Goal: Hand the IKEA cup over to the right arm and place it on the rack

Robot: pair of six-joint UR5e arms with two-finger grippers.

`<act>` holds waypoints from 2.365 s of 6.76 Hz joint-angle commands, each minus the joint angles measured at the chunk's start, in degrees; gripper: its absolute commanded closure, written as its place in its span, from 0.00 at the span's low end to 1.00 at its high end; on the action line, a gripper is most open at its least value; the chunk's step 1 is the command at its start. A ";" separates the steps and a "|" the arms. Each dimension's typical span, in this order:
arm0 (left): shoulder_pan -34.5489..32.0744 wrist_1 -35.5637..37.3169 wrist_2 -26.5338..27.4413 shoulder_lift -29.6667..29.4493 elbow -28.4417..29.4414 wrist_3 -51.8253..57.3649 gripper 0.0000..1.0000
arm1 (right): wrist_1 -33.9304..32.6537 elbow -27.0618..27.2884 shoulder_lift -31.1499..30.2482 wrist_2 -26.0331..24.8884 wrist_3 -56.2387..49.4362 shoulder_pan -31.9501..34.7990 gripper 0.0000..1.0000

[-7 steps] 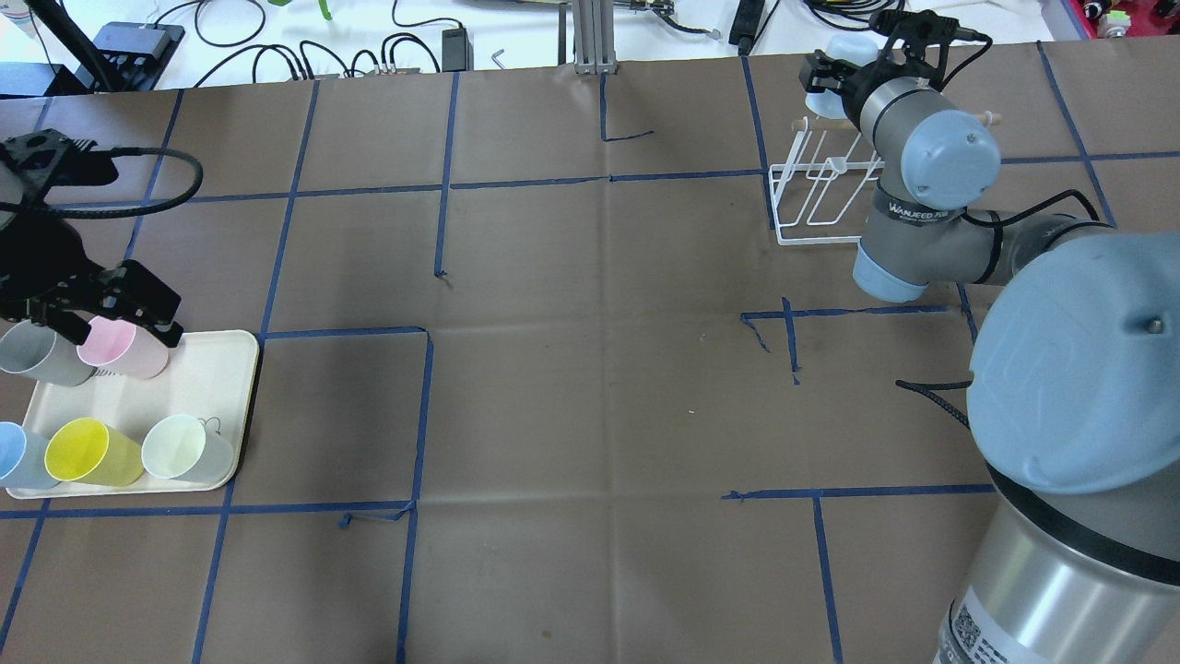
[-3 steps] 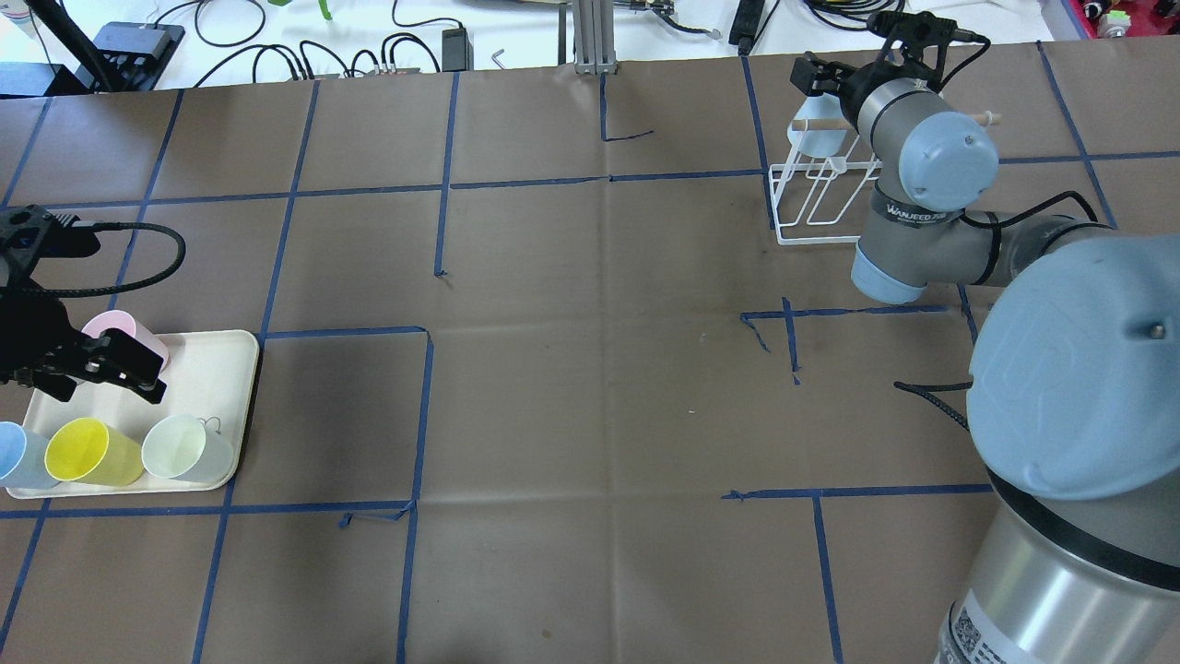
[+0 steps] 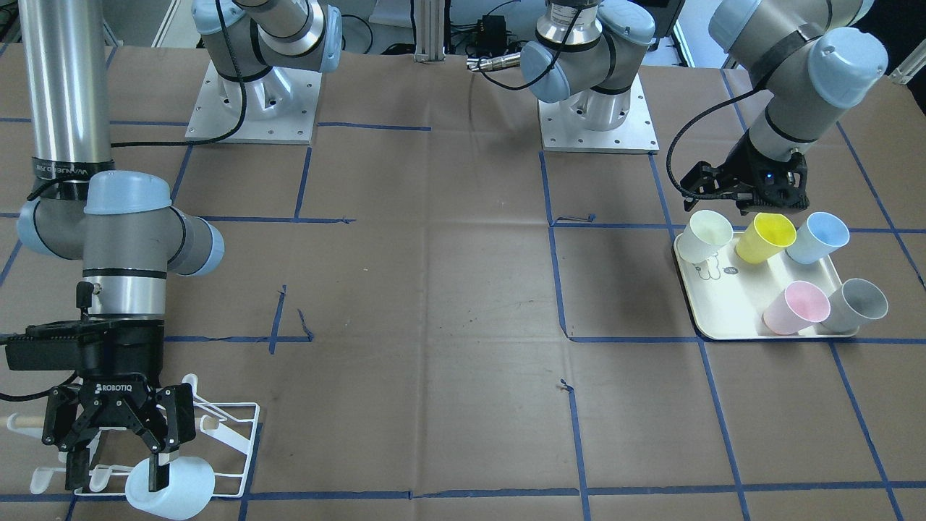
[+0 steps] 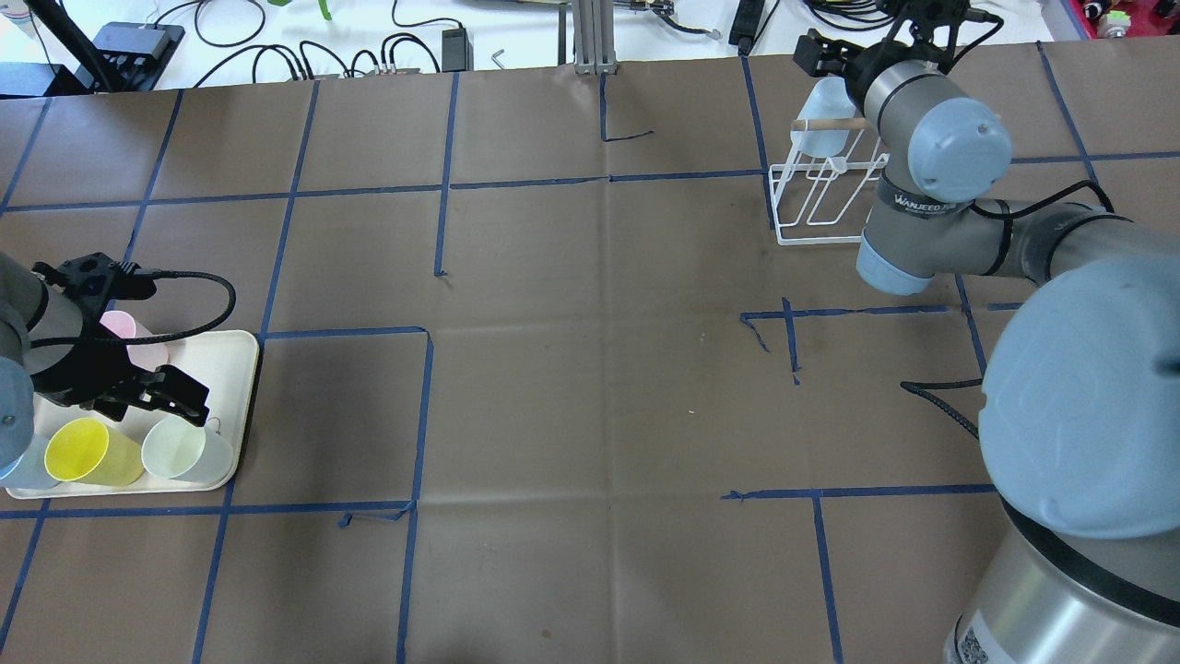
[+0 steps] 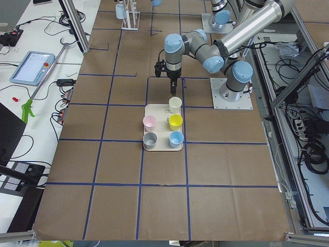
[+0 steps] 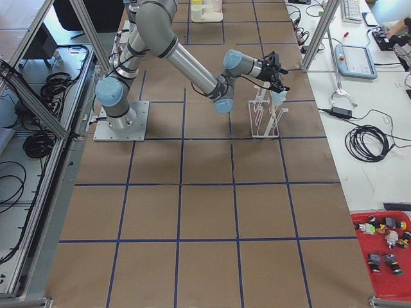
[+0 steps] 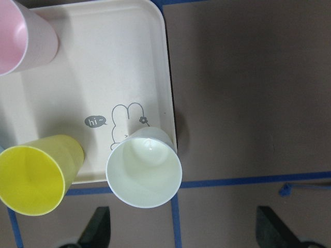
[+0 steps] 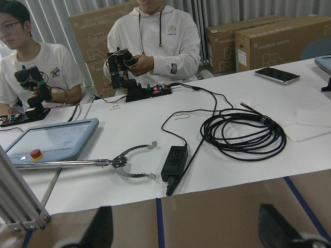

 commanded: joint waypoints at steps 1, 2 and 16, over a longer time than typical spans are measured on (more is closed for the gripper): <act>0.24 8.31 -0.03 -3.94 -4.21 0.07 0.01 | 0.42 0.31 -5.55 0.20 4.40 1.23 0.00; 0.24 8.35 0.23 -4.66 -4.48 0.07 0.01 | 0.51 0.48 -8.09 0.20 6.43 2.81 0.00; 2.79 -1.00 -0.47 -0.47 2.32 -0.10 1.00 | -0.19 19.29 -26.05 11.45 72.98 11.26 0.00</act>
